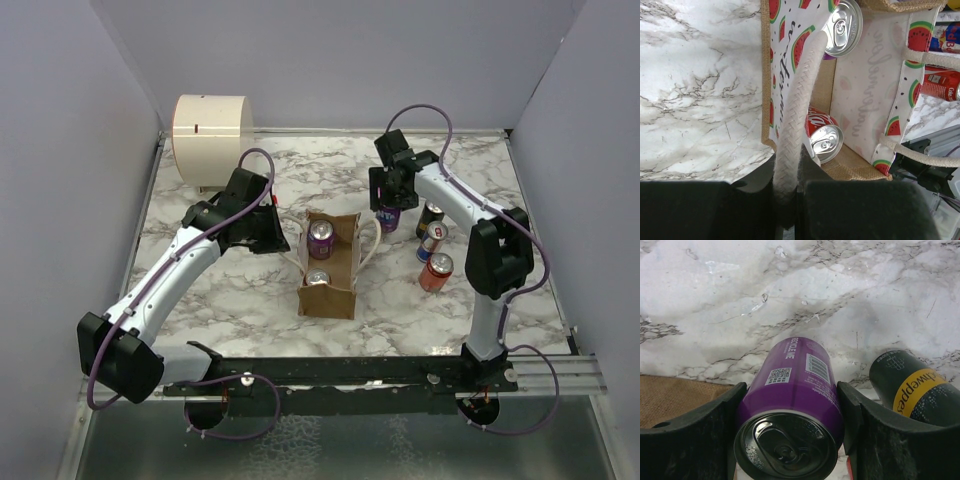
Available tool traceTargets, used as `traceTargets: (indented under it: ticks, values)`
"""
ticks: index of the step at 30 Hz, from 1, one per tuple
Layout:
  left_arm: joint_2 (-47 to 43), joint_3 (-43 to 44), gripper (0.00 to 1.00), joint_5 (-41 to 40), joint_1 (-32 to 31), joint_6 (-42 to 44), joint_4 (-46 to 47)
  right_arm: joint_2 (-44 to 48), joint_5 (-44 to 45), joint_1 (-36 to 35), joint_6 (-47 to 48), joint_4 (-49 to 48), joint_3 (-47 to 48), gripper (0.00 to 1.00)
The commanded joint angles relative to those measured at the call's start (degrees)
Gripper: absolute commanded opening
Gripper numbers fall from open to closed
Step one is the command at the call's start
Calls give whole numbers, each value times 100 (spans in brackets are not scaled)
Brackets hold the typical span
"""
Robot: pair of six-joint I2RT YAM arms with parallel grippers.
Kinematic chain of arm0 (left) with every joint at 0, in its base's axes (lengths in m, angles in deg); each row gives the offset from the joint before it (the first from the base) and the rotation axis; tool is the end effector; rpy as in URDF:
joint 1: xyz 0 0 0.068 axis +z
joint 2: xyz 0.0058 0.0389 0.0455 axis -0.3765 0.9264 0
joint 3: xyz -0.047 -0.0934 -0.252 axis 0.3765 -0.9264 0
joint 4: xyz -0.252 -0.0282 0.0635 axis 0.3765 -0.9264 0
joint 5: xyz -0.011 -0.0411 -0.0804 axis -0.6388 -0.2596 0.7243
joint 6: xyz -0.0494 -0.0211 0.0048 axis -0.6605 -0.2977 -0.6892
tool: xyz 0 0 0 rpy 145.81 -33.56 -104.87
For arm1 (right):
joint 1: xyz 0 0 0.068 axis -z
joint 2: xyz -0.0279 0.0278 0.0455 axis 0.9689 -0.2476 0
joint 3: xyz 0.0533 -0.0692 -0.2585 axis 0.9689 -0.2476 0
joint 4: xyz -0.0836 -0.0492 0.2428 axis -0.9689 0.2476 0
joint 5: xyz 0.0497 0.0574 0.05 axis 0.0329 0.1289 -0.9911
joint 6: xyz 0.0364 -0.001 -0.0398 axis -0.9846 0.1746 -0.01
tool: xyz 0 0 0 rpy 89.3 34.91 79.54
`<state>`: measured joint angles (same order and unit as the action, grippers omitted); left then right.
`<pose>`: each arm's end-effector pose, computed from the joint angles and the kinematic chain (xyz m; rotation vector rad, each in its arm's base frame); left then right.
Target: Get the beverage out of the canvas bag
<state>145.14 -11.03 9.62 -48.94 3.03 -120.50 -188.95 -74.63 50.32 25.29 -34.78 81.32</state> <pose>0.2244 -0.1213 0.3187 -0.1862 2.6126 -0.6885 0.3746 0.1699 0.2532 -0.0170 2.6702 0.0000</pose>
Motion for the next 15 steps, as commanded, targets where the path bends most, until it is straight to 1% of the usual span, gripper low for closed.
traceTargets:
  ticks: [1,10,15]
  values:
    - [96,235,0,-28,15,132,-40,-29,-177,115,125,-519,55,2]
    - [134,240,0,-54,20,138,-40,-97,-768,336,135,-722,-265,3]
    - [125,213,0,-63,20,119,-31,-101,-758,363,122,-801,-428,7]
